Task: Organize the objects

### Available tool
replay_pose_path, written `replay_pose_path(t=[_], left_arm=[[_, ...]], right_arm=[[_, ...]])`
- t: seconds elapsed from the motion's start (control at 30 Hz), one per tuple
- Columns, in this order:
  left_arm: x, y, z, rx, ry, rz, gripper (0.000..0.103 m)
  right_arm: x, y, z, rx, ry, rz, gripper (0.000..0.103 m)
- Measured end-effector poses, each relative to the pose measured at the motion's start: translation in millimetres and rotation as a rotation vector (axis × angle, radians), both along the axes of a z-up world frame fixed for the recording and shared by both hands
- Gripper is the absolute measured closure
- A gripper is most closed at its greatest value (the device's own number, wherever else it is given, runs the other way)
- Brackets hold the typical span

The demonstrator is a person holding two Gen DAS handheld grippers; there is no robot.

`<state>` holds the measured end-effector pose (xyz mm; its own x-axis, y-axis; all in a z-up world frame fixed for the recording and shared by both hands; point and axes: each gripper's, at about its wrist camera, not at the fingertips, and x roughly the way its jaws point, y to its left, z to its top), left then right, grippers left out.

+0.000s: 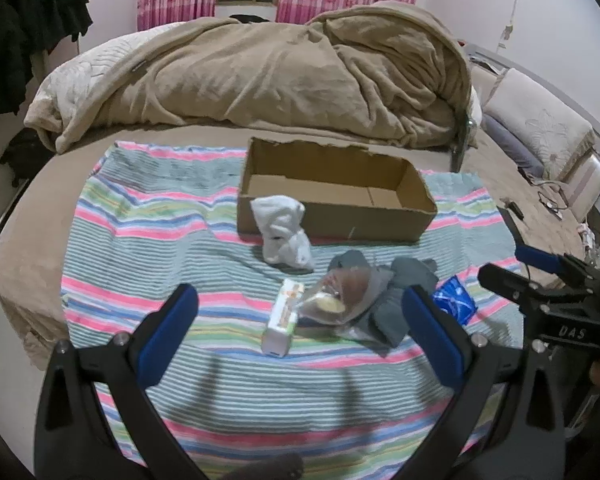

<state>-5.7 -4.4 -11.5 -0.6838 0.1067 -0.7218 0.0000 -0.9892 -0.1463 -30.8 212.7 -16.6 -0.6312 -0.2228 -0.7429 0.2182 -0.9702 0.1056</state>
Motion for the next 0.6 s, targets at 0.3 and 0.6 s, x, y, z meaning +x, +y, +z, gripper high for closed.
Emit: replay_pose_path(t=[0.3,0.6], left_arm=[[2.0,2.5,-2.9,-0.023,-0.010,0.004,0.001],[2.3,2.5,-3.0,-0.022,-0.010,0.005,0.001]], right_arm=[[1.2,2.0,-0.8,-0.007,-0.008,0.000,0.006],[1.5,3.0,-0.6,-0.008,-0.010,-0.001,0.006]])
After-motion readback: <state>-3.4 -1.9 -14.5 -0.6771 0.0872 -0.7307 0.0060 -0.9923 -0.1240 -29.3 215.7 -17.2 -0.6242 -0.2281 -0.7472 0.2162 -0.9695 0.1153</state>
